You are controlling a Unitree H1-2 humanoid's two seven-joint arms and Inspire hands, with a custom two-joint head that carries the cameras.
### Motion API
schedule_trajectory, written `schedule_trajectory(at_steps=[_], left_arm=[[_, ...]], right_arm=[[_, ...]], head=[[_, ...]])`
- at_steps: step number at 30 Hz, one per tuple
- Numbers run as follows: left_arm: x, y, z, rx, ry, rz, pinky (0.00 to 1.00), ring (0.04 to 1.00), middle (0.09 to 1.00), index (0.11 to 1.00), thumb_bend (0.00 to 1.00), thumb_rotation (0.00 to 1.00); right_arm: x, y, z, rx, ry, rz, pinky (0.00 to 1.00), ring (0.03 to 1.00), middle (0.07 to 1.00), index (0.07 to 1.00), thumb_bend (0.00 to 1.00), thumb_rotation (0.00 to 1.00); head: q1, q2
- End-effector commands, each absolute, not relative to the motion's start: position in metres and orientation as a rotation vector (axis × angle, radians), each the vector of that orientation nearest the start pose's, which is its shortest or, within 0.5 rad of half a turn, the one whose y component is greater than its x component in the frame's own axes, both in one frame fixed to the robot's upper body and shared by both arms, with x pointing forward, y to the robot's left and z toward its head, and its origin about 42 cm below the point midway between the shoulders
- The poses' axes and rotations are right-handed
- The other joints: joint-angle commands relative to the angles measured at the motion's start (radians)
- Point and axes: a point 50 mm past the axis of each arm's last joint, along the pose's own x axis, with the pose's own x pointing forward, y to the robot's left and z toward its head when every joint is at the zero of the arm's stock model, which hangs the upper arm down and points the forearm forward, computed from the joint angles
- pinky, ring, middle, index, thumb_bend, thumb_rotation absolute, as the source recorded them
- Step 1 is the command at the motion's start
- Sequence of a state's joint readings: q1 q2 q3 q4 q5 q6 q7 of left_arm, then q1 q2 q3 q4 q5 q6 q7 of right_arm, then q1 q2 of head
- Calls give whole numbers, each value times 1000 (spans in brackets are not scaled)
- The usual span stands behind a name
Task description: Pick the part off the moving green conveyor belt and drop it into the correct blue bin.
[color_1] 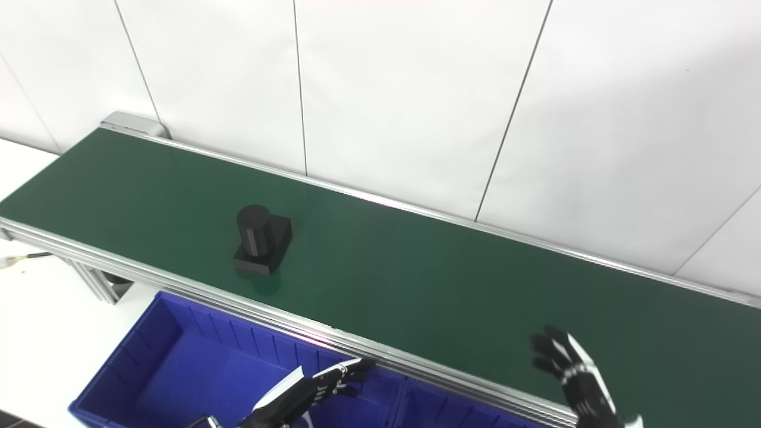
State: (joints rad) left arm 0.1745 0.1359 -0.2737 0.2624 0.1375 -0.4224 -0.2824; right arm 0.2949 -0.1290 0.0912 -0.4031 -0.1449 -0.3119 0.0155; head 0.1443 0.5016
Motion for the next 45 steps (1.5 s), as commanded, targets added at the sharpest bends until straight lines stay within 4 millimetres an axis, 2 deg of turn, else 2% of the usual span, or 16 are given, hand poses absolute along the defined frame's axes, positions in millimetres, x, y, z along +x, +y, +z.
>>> schedule_trajectory(at_steps=[1, 3, 10, 11, 12, 19, 26, 32, 35, 39, 45], left_arm=[[198, 178, 14, 225, -32, -586, 840, 912, 938, 921, 1000, 321], [198, 178, 14, 226, -31, -587, 845, 915, 941, 921, 1000, 318], [200, 176, 12, 236, -27, -590, 844, 917, 941, 922, 1000, 323], [200, 175, 12, 238, -29, -591, 845, 916, 939, 920, 1000, 313], [200, 175, 12, 236, -30, -592, 842, 914, 938, 919, 1000, 313], [201, 176, 12, 231, -32, -592, 834, 911, 937, 918, 1000, 302], [201, 178, 13, 235, -31, -593, 846, 913, 940, 920, 1000, 309], [200, 177, 12, 229, -32, -595, 843, 911, 940, 926, 1000, 299], [200, 177, 12, 222, -29, -594, 847, 913, 940, 924, 1000, 290], [199, 175, 13, 216, -31, -596, 855, 919, 943, 928, 1000, 287], [198, 174, 14, 209, -38, -594, 855, 919, 942, 927, 1000, 290]], right_arm=[[196, -225, 172, -329, -411, 126, 699, 802, 852, 857, 967, 366], [203, -223, 175, -368, -394, 125, 681, 800, 845, 854, 996, 400], [232, -208, 190, -439, -349, 161, 682, 817, 846, 845, 977, 345], [237, -206, 192, -444, -335, 171, 746, 864, 884, 868, 924, 332], [241, -203, 194, -450, -323, 178, 765, 877, 894, 871, 907, 323], [260, -192, 196, -496, -298, 204, 804, 907, 925, 892, 819, 291], [290, -177, 189, -516, -235, 223, 809, 918, 945, 920, 822, 408], [313, -160, 183, -573, -209, 247, 779, 890, 934, 922, 827, 463], [318, -156, 182, -595, -207, 252, 771, 882, 928, 923, 833, 483], [340, -132, 181, -605, -181, 292, 745, 867, 925, 918, 867, 505], [357, -114, 179, -598, -175, 296, 731, 865, 930, 918, 889, 541]], head=[[-4, 3], [-4, 3], [0, 2], [0, 2], [-2, 4], [-11, 9], [-51, 20], [-70, 25], [-70, 25], [-85, 33], [-107, 45]])
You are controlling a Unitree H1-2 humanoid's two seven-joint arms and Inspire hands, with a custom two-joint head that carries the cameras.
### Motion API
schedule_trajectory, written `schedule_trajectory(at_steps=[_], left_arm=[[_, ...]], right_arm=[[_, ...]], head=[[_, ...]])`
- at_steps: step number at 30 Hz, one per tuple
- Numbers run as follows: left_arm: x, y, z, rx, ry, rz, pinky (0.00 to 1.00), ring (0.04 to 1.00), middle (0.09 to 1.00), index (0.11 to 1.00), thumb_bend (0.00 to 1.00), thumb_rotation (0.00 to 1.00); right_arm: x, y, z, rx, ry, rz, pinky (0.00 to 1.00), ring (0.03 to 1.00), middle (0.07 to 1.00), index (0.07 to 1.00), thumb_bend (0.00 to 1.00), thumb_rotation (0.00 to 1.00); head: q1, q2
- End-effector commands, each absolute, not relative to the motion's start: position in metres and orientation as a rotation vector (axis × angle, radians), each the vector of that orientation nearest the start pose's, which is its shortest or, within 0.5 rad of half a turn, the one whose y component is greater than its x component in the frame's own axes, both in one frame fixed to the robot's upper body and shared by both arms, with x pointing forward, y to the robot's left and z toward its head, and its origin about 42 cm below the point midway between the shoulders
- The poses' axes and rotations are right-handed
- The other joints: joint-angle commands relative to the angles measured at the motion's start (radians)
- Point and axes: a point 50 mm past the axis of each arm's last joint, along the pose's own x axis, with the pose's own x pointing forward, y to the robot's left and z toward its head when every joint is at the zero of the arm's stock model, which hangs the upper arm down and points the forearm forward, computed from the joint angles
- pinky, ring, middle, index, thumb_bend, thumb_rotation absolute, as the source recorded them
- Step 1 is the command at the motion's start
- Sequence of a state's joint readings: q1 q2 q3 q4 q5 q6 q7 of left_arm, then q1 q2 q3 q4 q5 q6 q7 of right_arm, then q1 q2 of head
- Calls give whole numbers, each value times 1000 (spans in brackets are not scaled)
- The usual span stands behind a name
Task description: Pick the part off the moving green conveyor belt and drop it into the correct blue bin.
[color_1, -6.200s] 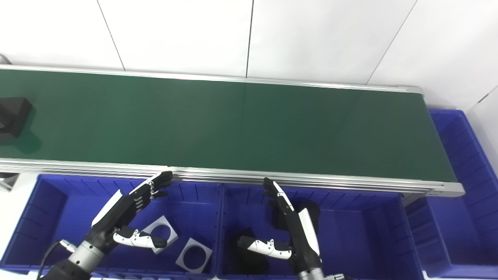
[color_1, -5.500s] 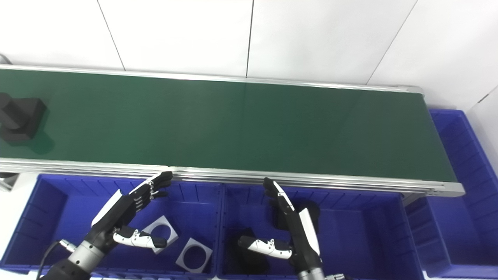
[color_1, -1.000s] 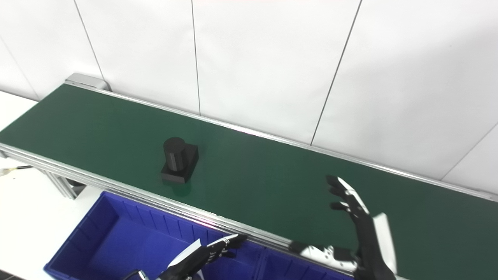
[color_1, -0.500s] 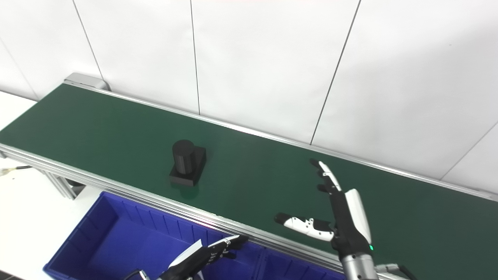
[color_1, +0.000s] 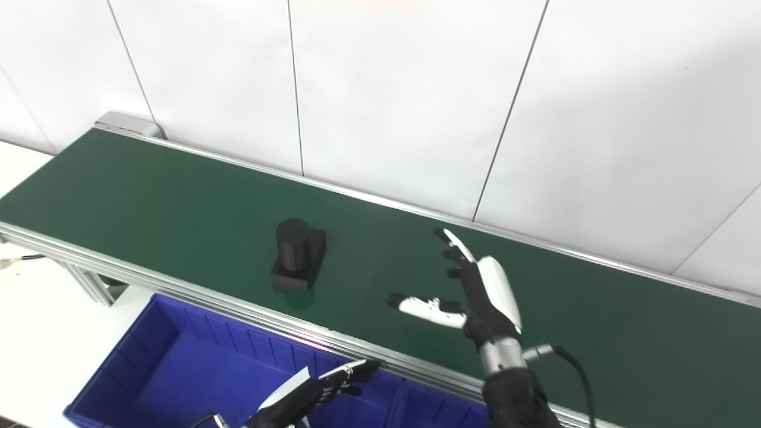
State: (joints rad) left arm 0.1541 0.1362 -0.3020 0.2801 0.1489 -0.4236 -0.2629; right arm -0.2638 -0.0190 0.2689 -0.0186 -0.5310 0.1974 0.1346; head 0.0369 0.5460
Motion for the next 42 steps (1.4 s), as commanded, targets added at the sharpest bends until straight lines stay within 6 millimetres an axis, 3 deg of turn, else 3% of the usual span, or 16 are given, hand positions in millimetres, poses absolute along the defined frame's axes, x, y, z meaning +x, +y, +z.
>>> schedule_trajectory(at_steps=[1, 20, 30, 42], left_arm=[[198, 174, 15, 201, -37, -595, 860, 921, 943, 926, 1000, 284], [199, 173, 14, 207, -39, -592, 829, 920, 953, 921, 1000, 298], [196, 173, 14, 194, -36, -600, 827, 923, 959, 929, 1000, 303], [195, 170, 13, 187, -33, -602, 849, 928, 952, 919, 1000, 289]], right_arm=[[359, -111, 179, -597, -176, 297, 729, 866, 933, 920, 888, 544], [391, -70, 168, -649, -167, 325, 704, 850, 921, 915, 899, 535], [404, -35, 170, -651, -159, 391, 711, 860, 932, 908, 909, 513], [414, -18, 171, -707, -157, 418, 749, 878, 931, 906, 896, 518]], head=[[0, 0], [-5, 7], [-12, 11], [-12, 17]])
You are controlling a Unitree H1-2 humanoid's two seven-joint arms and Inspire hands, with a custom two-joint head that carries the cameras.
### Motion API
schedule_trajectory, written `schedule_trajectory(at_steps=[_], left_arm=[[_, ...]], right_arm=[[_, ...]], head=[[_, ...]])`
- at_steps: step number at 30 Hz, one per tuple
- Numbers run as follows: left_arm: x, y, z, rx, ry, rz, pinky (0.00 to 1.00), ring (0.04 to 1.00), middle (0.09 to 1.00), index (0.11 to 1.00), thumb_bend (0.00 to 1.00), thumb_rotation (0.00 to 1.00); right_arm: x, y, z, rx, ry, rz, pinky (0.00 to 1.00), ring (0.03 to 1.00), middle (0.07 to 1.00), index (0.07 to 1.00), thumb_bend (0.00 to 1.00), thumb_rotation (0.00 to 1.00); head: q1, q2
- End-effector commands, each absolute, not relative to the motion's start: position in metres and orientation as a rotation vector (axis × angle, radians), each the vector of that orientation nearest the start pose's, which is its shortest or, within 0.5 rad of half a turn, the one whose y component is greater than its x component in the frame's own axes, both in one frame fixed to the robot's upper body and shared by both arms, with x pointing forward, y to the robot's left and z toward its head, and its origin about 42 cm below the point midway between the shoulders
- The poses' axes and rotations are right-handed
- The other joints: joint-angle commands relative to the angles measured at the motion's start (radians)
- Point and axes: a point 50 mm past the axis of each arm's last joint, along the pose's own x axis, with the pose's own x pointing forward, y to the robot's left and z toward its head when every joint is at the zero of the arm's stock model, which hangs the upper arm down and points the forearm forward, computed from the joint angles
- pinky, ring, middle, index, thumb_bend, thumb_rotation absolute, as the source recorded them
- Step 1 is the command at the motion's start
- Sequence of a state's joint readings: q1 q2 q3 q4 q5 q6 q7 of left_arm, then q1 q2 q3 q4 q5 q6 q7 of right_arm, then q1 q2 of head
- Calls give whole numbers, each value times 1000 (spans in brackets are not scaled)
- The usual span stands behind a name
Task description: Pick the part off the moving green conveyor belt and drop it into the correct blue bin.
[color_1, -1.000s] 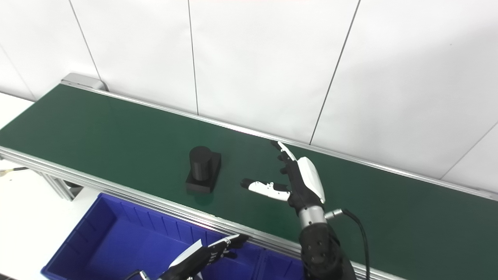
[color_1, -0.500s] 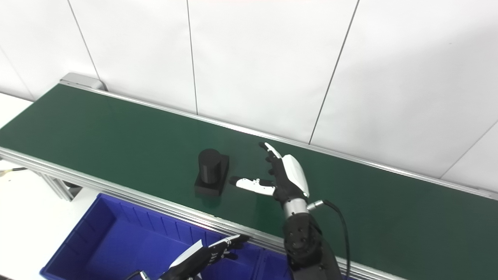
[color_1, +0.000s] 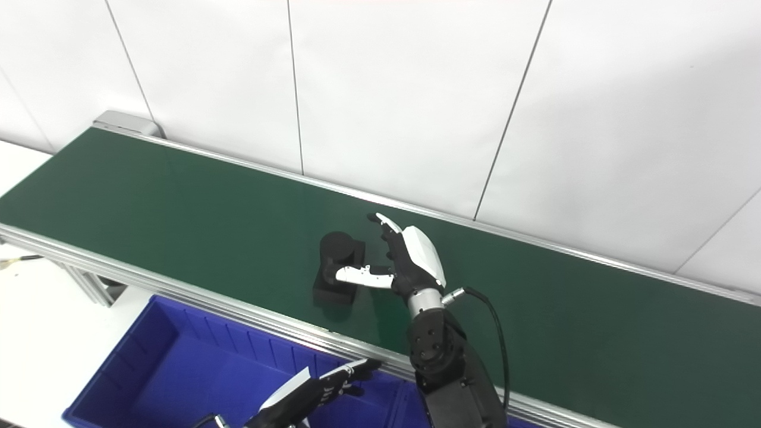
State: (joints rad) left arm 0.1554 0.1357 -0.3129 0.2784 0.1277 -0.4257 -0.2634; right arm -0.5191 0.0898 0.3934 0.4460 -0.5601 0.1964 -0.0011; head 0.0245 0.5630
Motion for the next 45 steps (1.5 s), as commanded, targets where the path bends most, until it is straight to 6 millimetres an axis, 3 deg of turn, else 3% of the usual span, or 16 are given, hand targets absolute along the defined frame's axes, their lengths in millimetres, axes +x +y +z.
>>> schedule_trajectory(at_steps=[1, 13, 20, 22, 25, 27, 28, 31, 33, 34, 36, 45], left_arm=[[195, 170, 13, 188, -33, -603, 854, 928, 951, 919, 1000, 307], [196, 171, 14, 209, -41, -606, 833, 920, 948, 917, 989, 277], [195, 171, 15, 203, -40, -608, 824, 914, 951, 922, 978, 270], [195, 171, 15, 209, -41, -606, 816, 911, 951, 924, 982, 279], [195, 171, 16, 225, -47, -608, 799, 908, 950, 929, 980, 299], [195, 171, 16, 217, -44, -607, 798, 909, 953, 930, 987, 307], [195, 170, 17, 214, -43, -607, 801, 911, 954, 930, 988, 308], [196, 170, 17, 218, -47, -606, 779, 904, 954, 932, 987, 312], [196, 171, 18, 215, -48, -606, 777, 901, 954, 932, 986, 311], [196, 171, 18, 213, -49, -605, 783, 902, 954, 932, 988, 313], [197, 171, 18, 208, -52, -603, 793, 903, 948, 928, 991, 313], [200, 173, 16, 189, -47, -600, 814, 909, 947, 920, 988, 317]], right_arm=[[414, -17, 171, -708, -155, 421, 740, 873, 929, 905, 892, 512], [412, 0, 151, -747, -151, 476, 746, 860, 908, 880, 860, 422], [409, 3, 137, -786, -165, 494, 741, 846, 879, 840, 775, 326], [408, 3, 132, -790, -162, 491, 725, 832, 870, 824, 739, 259], [406, 1, 125, -743, -142, 480, 661, 799, 854, 786, 652, 52], [405, -1, 121, -713, -131, 457, 594, 707, 795, 700, 561, 8], [404, -2, 120, -712, -134, 442, 574, 679, 767, 619, 534, 45], [403, -4, 116, -720, -150, 395, 568, 662, 731, 515, 503, 107], [402, -5, 114, -721, -160, 366, 549, 637, 699, 498, 497, 116], [402, -5, 114, -722, -164, 355, 508, 594, 603, 490, 505, 47], [401, -7, 112, -708, -180, 319, 487, 576, 551, 484, 510, 9], [399, -14, 112, -660, -225, 231, 491, 586, 554, 464, 508, 0]], head=[[0, 0], [1, 6], [4, 12], [4, 12], [4, 18], [4, 21], [4, 21], [3, 22], [4, 22], [4, 22], [2, 23], [0, 21]])
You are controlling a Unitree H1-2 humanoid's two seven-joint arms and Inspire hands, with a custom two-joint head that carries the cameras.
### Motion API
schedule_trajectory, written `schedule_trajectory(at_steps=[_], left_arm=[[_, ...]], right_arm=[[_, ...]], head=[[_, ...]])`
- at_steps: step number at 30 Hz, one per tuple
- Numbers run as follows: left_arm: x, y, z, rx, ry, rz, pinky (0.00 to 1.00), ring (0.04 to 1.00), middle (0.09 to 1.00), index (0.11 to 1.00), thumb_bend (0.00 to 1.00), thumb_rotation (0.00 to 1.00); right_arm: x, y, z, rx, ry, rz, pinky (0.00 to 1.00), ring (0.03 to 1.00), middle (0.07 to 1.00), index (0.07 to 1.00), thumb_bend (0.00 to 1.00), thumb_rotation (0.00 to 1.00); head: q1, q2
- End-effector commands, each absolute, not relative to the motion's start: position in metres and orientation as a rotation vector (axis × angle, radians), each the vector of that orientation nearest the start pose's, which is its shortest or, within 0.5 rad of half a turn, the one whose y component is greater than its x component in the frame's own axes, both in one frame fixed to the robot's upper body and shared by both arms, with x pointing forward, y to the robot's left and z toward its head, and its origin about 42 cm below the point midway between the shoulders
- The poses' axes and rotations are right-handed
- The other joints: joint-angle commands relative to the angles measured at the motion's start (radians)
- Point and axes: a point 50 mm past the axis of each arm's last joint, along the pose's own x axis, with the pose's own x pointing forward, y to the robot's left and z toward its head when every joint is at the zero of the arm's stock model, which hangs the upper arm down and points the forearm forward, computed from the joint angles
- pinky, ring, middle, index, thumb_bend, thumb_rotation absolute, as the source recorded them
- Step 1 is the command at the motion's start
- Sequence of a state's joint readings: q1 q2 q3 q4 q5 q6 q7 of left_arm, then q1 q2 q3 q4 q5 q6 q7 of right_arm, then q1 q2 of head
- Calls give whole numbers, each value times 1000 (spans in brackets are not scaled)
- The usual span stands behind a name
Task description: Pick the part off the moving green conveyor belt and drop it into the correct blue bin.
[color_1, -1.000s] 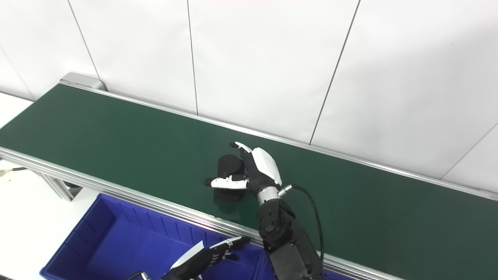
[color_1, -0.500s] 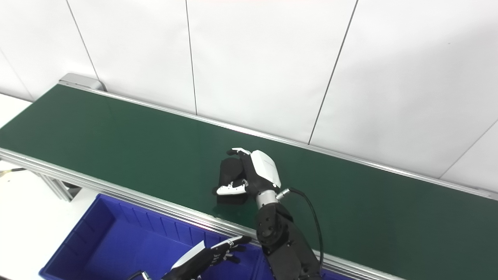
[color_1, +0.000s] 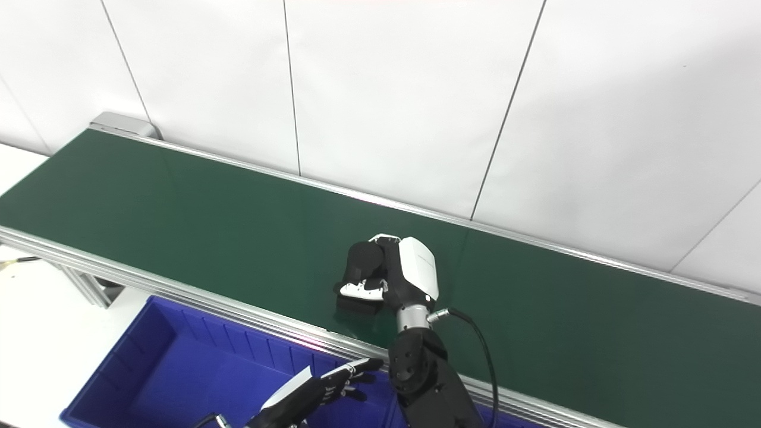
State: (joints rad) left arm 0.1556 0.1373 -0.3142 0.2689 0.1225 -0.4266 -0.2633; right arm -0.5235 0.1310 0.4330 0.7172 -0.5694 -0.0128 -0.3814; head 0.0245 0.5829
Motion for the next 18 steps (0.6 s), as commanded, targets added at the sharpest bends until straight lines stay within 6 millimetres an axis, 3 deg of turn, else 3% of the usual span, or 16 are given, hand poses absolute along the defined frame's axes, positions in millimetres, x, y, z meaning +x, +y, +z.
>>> schedule_trajectory(at_steps=[1, 10, 18], left_arm=[[200, 173, 16, 187, -45, -599, 822, 912, 947, 919, 990, 318], [200, 175, 16, 199, -45, -605, 856, 928, 951, 928, 998, 338], [198, 177, 22, 175, -63, -600, 860, 924, 948, 929, 993, 315]], right_arm=[[398, -15, 112, -660, -236, 217, 486, 575, 552, 464, 509, 0], [393, -27, 124, -580, -265, 133, 503, 570, 558, 465, 508, 0], [365, -65, 154, -496, -295, 37, 434, 525, 551, 472, 508, 0]], head=[[-1, 2], [-14, 14], [-74, 66]])
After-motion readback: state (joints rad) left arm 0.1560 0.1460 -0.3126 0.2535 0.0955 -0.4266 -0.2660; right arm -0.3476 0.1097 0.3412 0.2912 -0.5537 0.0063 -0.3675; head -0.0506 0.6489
